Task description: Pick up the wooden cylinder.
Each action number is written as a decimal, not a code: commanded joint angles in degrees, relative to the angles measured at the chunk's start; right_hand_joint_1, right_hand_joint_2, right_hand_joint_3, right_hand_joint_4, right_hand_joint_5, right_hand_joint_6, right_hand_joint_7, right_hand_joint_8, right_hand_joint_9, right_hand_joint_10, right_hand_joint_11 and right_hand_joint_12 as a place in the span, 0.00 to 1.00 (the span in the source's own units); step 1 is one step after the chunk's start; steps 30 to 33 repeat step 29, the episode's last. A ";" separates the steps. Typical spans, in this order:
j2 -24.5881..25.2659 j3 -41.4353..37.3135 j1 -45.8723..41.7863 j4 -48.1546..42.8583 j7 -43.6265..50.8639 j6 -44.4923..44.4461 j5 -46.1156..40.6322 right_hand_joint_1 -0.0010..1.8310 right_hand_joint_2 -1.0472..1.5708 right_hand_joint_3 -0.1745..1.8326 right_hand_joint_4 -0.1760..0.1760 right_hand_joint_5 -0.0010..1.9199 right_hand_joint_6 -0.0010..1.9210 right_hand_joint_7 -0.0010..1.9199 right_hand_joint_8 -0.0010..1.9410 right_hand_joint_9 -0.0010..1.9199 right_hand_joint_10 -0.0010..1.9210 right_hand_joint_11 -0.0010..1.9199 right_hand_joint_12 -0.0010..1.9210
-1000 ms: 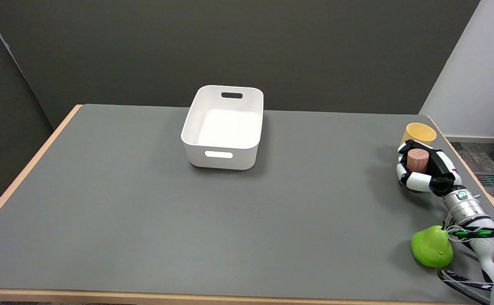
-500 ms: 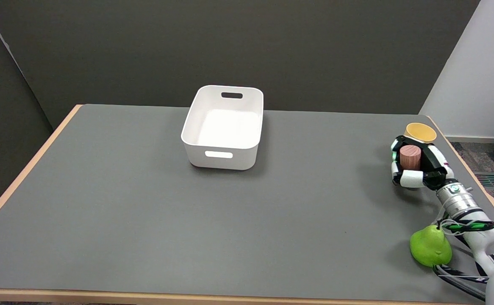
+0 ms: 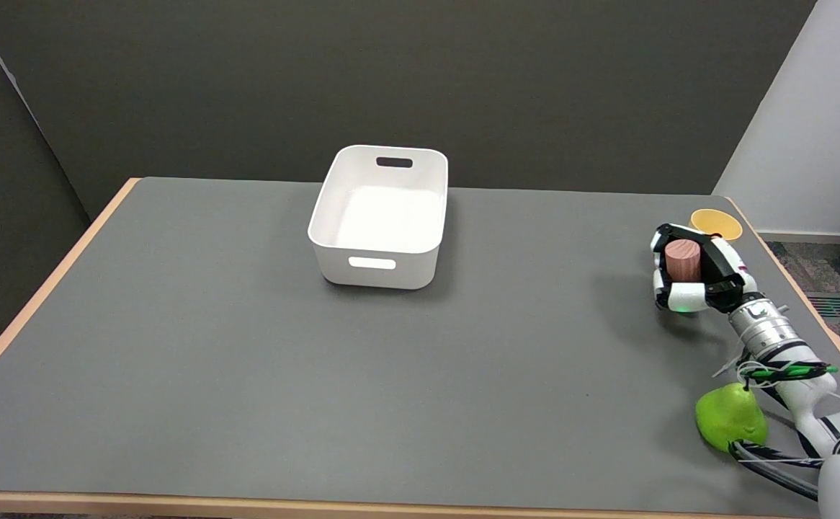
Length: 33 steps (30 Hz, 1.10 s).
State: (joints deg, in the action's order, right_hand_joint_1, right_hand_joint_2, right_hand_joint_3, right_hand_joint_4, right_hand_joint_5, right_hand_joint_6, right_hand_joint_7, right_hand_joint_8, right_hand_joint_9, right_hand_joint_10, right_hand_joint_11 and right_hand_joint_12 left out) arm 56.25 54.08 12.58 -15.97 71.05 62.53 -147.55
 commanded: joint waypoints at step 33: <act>0.72 40.62 22.35 -32.34 0.73 -22.03 13.14 0.86 0.60 0.80 0.54 0.35 0.84 0.46 0.93 0.51 1.00 0.51 1.00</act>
